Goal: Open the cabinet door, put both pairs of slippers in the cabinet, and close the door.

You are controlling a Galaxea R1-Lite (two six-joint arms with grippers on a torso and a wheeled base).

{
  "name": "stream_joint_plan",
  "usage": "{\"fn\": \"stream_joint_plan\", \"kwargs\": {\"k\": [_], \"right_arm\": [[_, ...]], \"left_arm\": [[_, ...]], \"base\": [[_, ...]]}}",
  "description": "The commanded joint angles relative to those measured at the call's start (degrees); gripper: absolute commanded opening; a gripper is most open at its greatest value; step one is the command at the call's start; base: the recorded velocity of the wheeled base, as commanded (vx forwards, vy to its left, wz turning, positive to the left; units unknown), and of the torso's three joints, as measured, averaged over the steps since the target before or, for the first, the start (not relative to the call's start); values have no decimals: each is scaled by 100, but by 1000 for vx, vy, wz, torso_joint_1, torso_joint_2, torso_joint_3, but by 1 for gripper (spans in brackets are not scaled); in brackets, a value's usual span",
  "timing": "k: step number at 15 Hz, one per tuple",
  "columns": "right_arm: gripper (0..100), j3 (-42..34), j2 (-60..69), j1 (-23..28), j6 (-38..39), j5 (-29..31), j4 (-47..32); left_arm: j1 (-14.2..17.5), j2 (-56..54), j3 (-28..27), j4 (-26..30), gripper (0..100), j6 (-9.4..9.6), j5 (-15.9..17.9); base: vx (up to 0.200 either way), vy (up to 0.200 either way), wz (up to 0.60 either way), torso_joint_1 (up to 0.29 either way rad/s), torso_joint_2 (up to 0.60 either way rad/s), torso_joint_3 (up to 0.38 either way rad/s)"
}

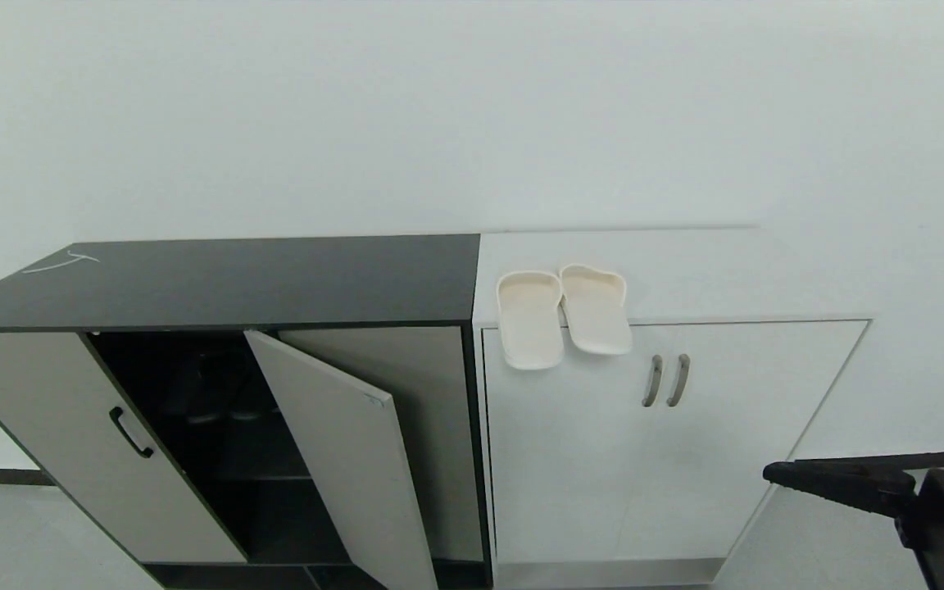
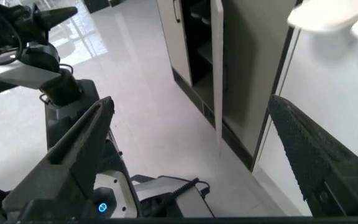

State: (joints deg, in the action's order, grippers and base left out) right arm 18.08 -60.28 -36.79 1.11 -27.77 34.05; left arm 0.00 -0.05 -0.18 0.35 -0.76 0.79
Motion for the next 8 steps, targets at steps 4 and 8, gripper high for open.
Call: {"fn": "stream_joint_plan", "kwargs": {"k": [4,8], "right_arm": [[100,73,-150,-3,74,0,14],[100,152,-194,-3,249,70,23]], "left_arm": [[0,5,1,0,0,-4,0],[0,5,1,0,0,-4,0]], "base": [[0,0,0,273,-587,-312],[0,0,0,213,-442,-235]]}}
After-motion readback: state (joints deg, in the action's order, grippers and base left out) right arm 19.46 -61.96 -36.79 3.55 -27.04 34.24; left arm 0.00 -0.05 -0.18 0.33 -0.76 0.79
